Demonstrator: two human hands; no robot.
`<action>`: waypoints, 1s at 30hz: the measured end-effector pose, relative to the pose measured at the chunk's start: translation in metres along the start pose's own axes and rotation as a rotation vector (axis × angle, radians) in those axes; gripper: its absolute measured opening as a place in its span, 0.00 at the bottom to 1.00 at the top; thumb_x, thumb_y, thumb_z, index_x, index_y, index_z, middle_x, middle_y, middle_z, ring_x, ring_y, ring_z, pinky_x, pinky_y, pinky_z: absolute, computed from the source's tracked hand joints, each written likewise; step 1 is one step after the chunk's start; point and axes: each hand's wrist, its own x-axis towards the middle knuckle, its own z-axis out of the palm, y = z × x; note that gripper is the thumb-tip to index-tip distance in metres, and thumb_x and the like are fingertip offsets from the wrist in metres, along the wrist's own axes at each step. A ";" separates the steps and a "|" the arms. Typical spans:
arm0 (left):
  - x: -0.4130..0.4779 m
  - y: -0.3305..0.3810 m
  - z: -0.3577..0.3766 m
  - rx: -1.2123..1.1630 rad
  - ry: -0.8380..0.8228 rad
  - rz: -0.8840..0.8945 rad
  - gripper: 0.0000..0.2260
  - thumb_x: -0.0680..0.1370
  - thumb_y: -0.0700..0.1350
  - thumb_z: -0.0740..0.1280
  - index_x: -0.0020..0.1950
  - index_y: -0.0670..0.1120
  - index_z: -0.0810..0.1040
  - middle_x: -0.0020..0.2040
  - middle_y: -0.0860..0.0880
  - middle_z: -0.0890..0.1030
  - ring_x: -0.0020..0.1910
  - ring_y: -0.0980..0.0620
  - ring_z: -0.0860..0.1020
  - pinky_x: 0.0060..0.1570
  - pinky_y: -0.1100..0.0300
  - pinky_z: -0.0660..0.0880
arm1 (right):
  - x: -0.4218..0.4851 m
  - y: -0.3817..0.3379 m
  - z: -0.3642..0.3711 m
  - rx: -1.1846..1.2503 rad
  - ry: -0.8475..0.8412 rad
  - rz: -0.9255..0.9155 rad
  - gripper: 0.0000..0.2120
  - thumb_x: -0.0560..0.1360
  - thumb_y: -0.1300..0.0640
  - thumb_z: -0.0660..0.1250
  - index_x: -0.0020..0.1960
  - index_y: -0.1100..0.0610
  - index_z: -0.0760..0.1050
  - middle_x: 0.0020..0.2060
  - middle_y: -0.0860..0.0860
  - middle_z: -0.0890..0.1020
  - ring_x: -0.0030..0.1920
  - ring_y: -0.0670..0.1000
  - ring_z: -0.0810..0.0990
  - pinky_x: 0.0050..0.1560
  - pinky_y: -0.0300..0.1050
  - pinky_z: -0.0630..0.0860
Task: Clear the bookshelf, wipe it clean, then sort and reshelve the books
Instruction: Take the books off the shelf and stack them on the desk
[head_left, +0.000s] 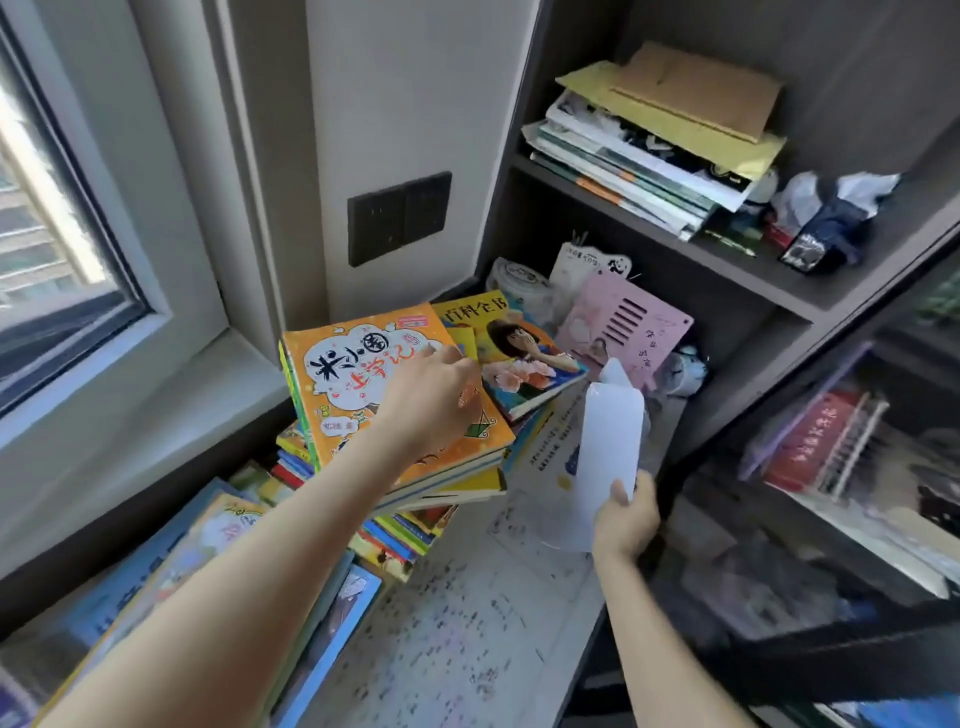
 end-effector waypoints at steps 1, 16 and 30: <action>0.004 -0.003 0.004 0.018 -0.002 0.003 0.16 0.80 0.52 0.60 0.62 0.46 0.76 0.62 0.45 0.76 0.60 0.43 0.72 0.57 0.51 0.71 | 0.001 0.006 0.005 0.029 -0.011 0.012 0.04 0.79 0.68 0.59 0.48 0.65 0.72 0.41 0.58 0.76 0.42 0.57 0.74 0.38 0.45 0.67; 0.022 -0.011 0.029 0.135 -0.012 0.032 0.31 0.76 0.61 0.41 0.59 0.49 0.79 0.66 0.47 0.74 0.65 0.41 0.68 0.60 0.44 0.64 | -0.004 0.067 0.010 -0.245 0.133 0.383 0.17 0.79 0.47 0.62 0.48 0.62 0.77 0.45 0.59 0.82 0.45 0.62 0.80 0.40 0.47 0.70; 0.025 -0.016 0.034 0.168 0.010 0.037 0.32 0.75 0.62 0.39 0.59 0.49 0.78 0.64 0.47 0.74 0.64 0.42 0.67 0.59 0.46 0.62 | 0.013 0.031 0.033 -0.216 -0.265 0.509 0.12 0.78 0.65 0.60 0.59 0.69 0.74 0.55 0.62 0.80 0.53 0.63 0.79 0.45 0.49 0.73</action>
